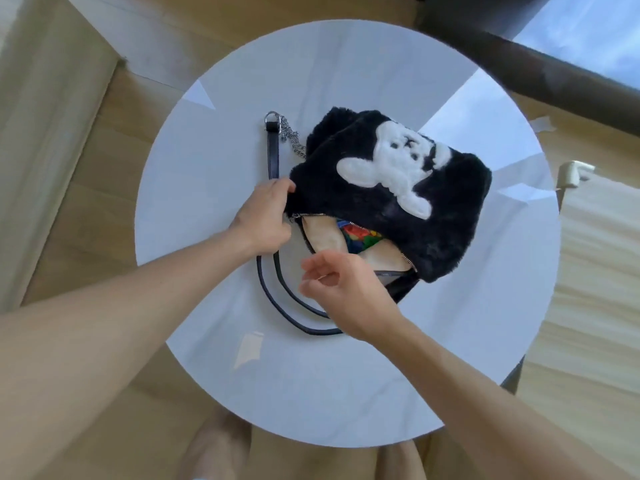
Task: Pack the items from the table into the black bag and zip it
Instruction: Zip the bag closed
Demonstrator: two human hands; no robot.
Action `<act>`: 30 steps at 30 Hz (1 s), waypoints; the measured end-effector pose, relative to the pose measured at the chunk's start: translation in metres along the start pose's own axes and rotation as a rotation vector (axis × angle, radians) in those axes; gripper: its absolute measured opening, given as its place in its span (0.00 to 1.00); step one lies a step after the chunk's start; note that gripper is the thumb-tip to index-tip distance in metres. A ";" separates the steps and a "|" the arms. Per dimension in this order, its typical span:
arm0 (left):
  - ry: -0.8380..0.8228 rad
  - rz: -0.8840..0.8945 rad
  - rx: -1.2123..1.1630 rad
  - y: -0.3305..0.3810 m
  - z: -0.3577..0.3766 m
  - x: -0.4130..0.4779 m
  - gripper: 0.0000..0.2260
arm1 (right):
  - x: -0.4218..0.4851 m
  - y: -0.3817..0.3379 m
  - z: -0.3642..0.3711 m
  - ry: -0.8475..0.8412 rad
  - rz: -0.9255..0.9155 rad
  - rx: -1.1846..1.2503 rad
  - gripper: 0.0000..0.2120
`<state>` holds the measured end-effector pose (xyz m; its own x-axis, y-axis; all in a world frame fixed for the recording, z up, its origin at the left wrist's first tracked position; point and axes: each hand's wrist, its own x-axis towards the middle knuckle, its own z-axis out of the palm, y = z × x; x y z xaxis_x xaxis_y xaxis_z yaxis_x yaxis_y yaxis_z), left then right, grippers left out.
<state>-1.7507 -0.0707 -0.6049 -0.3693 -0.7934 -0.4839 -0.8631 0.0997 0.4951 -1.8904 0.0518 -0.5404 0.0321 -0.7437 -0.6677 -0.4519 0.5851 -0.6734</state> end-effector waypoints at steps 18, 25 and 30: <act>-0.308 0.283 -0.145 -0.031 -0.083 0.011 0.05 | 0.054 -0.045 0.063 0.458 0.111 0.261 0.16; -0.316 0.316 0.026 -0.016 -0.103 0.006 0.19 | 0.057 -0.071 0.070 0.618 0.178 0.257 0.14; -0.255 0.381 0.158 -0.014 -0.096 -0.002 0.18 | 0.050 -0.066 0.066 0.647 0.151 -0.036 0.14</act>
<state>-1.7054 -0.1281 -0.5417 -0.7252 -0.5119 -0.4605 -0.6841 0.4601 0.5659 -1.7998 -0.0027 -0.5498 -0.5701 -0.7052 -0.4215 -0.4395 0.6953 -0.5687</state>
